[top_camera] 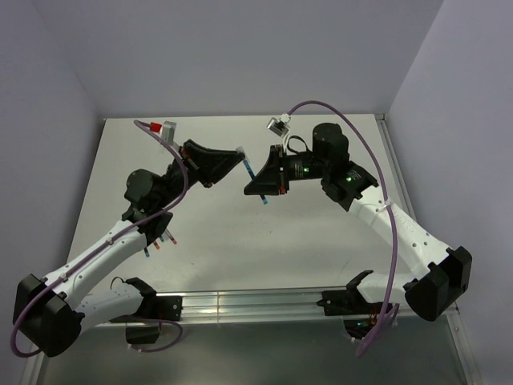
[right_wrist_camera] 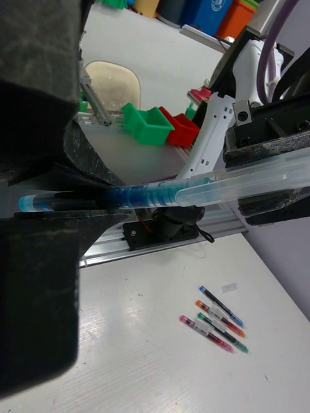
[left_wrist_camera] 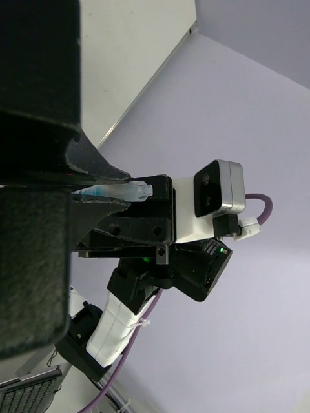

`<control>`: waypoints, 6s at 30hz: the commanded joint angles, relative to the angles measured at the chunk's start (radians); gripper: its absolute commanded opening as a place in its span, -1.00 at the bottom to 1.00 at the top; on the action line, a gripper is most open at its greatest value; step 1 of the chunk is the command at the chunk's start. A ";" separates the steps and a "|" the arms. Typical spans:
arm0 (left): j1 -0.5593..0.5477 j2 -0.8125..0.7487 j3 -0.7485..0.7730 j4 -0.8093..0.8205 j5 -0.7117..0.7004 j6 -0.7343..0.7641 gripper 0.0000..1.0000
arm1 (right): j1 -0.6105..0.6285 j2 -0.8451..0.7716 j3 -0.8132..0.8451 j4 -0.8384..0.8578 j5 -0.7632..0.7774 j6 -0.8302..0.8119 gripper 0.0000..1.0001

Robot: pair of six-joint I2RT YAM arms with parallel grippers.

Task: Insert the pens into the pen caps
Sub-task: Insert the pen cap onto the pen, then press the pen cap onto the pen.

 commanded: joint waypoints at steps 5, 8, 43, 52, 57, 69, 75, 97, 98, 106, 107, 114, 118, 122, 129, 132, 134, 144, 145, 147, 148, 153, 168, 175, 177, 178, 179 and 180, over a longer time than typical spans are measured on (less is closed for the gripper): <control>-0.056 -0.011 0.026 -0.388 0.248 0.088 -0.79 | -0.069 -0.017 0.080 0.251 0.248 0.001 -1.00; -0.053 -0.026 0.052 -0.451 0.182 0.114 -0.53 | -0.066 -0.021 0.077 0.242 0.251 -0.013 -1.00; 0.165 0.071 0.381 -0.466 0.119 0.215 0.26 | 0.176 0.097 0.228 -0.116 0.493 -0.238 -1.00; 0.167 0.081 0.382 -0.476 0.131 0.212 -0.05 | 0.191 0.106 0.245 -0.140 0.513 -0.255 -1.00; 0.167 0.083 0.385 -0.479 0.143 0.209 -0.32 | 0.196 0.118 0.253 -0.153 0.511 -0.264 -1.00; 0.168 0.066 0.312 -0.382 0.263 0.165 -0.99 | 0.162 0.108 0.278 -0.102 0.452 -0.244 -1.00; 0.168 0.072 0.253 -0.240 0.378 0.087 -0.99 | 0.070 0.097 0.239 0.059 0.254 -0.137 -1.00; 0.069 0.063 0.233 -0.345 0.464 0.169 -0.99 | 0.014 0.131 0.310 0.052 0.262 -0.106 -1.00; 0.063 0.055 0.233 -0.406 0.424 0.185 -0.99 | 0.017 0.126 0.316 0.041 0.287 -0.115 -1.00; 0.000 0.046 0.244 -0.601 0.216 0.252 -0.99 | 0.056 0.083 0.363 -0.097 0.629 -0.204 -1.00; -0.005 0.046 0.242 -0.607 0.199 0.249 -0.99 | 0.064 0.082 0.377 -0.110 0.713 -0.215 -1.00; -0.056 0.054 0.272 -0.689 -0.002 0.200 -0.99 | 0.179 0.095 0.414 -0.162 1.025 -0.301 -1.00; -0.086 0.077 0.301 -0.753 -0.099 0.145 -0.99 | 0.222 0.112 0.436 -0.176 1.154 -0.319 -1.00; -0.095 0.095 0.324 -0.830 -0.142 0.113 -0.99 | 0.251 0.131 0.449 -0.179 1.246 -0.338 -1.00; -0.103 0.084 0.299 -0.822 -0.067 0.171 -0.99 | 0.230 0.158 0.477 -0.188 1.107 -0.346 -1.00; -0.103 0.069 0.278 -0.793 0.013 0.192 -0.99 | 0.192 0.154 0.480 -0.180 1.007 -0.329 -1.00; -0.103 0.060 0.266 -0.776 0.068 0.197 -0.99 | 0.162 0.141 0.469 -0.165 0.893 -0.303 -1.00; -0.103 0.029 0.187 -0.631 0.229 0.185 -0.99 | -0.015 0.094 0.373 -0.013 0.559 -0.148 -1.00; -0.103 0.028 0.184 -0.617 0.255 0.185 -0.99 | -0.038 0.089 0.367 -0.001 0.518 -0.136 -1.00; -0.103 0.025 0.172 -0.597 0.281 0.180 -0.99 | -0.058 0.085 0.351 0.034 0.486 -0.105 -1.00; -0.103 0.023 0.167 -0.591 0.309 0.180 -0.99 | -0.080 0.082 0.347 0.047 0.447 -0.094 -1.00; -0.102 0.031 0.141 -0.531 0.389 0.162 -0.99 | -0.134 0.080 0.316 0.138 0.337 -0.025 -1.00; -0.103 0.038 0.074 -0.276 0.468 -0.022 -0.99 | -0.140 0.100 0.324 0.113 0.312 -0.048 -1.00; -0.129 0.029 0.118 -0.397 0.340 0.011 -0.99 | -0.039 0.074 0.370 -0.037 0.601 -0.210 -1.00; -0.141 0.029 0.126 -0.423 0.311 0.010 -0.99 | -0.013 0.074 0.388 -0.073 0.666 -0.235 -1.00; -0.145 0.031 0.133 -0.431 0.280 0.011 -0.99 | 0.003 0.075 0.394 -0.082 0.730 -0.256 -1.00; -0.152 0.028 0.138 -0.443 0.262 0.013 -0.99 | 0.027 0.077 0.402 -0.094 0.755 -0.264 -1.00; -0.157 0.028 0.141 -0.463 0.243 0.013 -0.99 | 0.039 0.080 0.408 -0.100 0.783 -0.272 -1.00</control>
